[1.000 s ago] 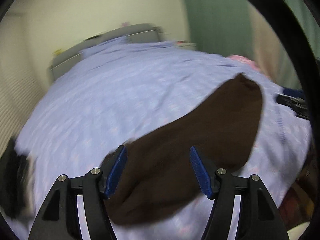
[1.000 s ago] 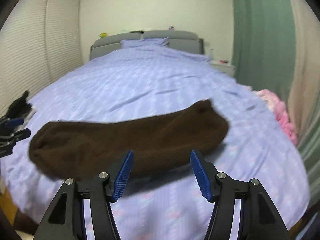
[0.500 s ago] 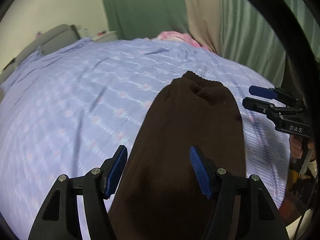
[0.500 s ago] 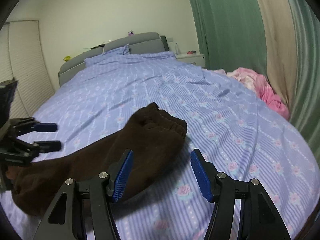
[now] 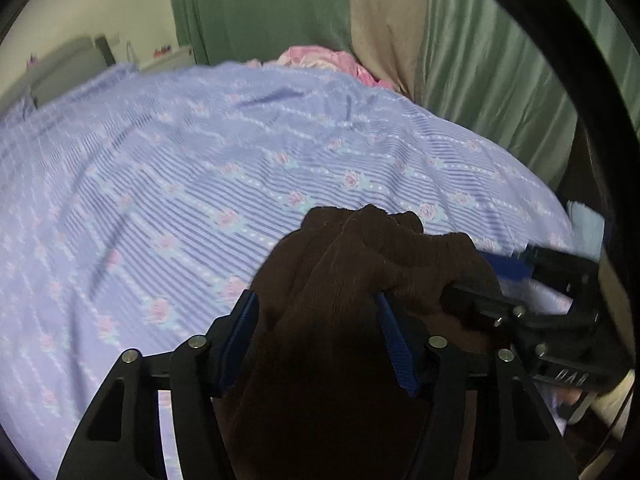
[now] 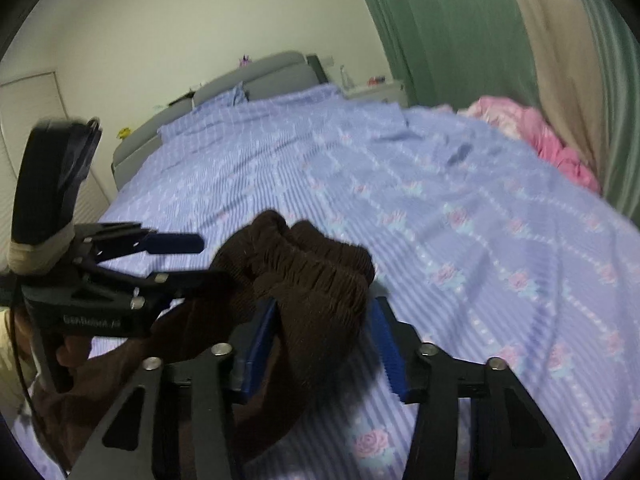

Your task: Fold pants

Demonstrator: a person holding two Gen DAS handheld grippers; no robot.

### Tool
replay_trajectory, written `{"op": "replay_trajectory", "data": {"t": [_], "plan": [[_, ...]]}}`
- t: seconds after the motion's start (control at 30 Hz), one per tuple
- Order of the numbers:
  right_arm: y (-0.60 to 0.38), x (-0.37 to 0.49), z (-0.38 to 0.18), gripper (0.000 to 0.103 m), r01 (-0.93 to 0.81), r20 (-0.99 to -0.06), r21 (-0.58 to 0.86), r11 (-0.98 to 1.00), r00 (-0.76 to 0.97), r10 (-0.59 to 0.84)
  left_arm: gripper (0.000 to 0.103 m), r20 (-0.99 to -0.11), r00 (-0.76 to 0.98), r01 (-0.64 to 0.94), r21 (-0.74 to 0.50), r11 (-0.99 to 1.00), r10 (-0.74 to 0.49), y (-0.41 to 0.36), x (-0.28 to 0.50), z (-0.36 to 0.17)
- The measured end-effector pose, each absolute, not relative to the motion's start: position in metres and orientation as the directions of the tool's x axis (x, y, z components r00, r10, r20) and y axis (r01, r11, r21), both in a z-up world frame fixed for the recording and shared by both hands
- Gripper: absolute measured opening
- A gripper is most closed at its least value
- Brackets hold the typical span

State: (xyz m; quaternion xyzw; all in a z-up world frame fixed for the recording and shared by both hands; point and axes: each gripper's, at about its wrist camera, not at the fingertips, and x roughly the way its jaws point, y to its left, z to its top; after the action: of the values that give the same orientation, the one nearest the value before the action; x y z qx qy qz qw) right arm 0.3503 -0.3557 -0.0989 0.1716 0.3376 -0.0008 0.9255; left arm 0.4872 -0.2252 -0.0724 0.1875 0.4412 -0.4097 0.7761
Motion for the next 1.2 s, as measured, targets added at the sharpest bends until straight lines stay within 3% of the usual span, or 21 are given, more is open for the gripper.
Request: {"op": "replay_trajectory", "data": {"t": [0.03, 0.1, 0.17, 0.37, 0.53, 0.73, 0.83, 0.9, 0.97, 1.07, 1.2], "plan": [[-0.357, 0.351, -0.102, 0.034, 0.120, -0.630, 0.326, 0.938, 0.767, 0.121, 0.049, -0.851, 0.239, 0.792, -0.108, 0.601, -0.468, -0.231, 0.491, -0.081], [-0.358, 0.352, -0.107, 0.026, 0.122, -0.640, 0.340, 0.933, 0.756, 0.135, 0.028, -0.879, 0.173, 0.762, -0.166, 0.626, -0.444, -0.235, 0.496, -0.097], [-0.355, 0.350, -0.107, 0.023, 0.112, -0.649, 0.325, 0.939, 0.749, 0.135, 0.016, -0.870, 0.184, 0.777, -0.157, 0.610, -0.458, -0.233, 0.485, -0.092], [-0.349, 0.345, -0.068, 0.022, 0.076, -0.552, 0.272, 0.959, 0.829, 0.091, 0.016, -0.803, 0.325, 0.808, -0.039, 0.587, -0.500, -0.229, 0.482, -0.040], [-0.357, 0.398, -0.080, 0.022, 0.097, -0.623, 0.329, 0.939, 0.770, 0.139, 0.016, -0.860, 0.351, 0.728, 0.002, 0.685, -0.370, -0.243, 0.520, -0.063], [-0.354, 0.406, -0.093, 0.023, 0.147, -0.680, 0.244, 0.958, 0.731, 0.061, 0.040, -0.875, 0.360, 0.689, 0.017, 0.725, -0.322, -0.247, 0.527, -0.078], [-0.364, 0.394, -0.094, 0.032, 0.171, -0.672, 0.276, 0.946, 0.738, 0.062, 0.050, -0.850, 0.412, 0.674, 0.042, 0.738, -0.328, -0.235, 0.516, -0.058], [-0.375, 0.386, -0.094, 0.064, 0.214, -0.663, 0.322, 0.922, 0.746, 0.059, 0.061, -0.805, 0.501, 0.642, 0.101, 0.760, -0.317, -0.221, 0.498, -0.039], [-0.387, 0.379, -0.096, 0.072, 0.235, -0.647, 0.395, 0.888, 0.757, 0.088, 0.063, -0.768, 0.569, 0.608, 0.152, 0.779, -0.294, -0.211, 0.481, -0.026], [-0.402, 0.378, -0.112, 0.072, 0.196, -0.605, 0.569, 0.799, 0.758, 0.245, 0.063, -0.734, 0.622, 0.574, 0.189, 0.797, -0.274, -0.186, 0.453, -0.020], [-0.414, 0.385, -0.140, 0.072, 0.197, -0.562, 0.709, 0.677, 0.738, 0.374, 0.064, -0.728, 0.634, 0.513, 0.144, 0.846, -0.260, -0.143, 0.417, -0.035]]}}
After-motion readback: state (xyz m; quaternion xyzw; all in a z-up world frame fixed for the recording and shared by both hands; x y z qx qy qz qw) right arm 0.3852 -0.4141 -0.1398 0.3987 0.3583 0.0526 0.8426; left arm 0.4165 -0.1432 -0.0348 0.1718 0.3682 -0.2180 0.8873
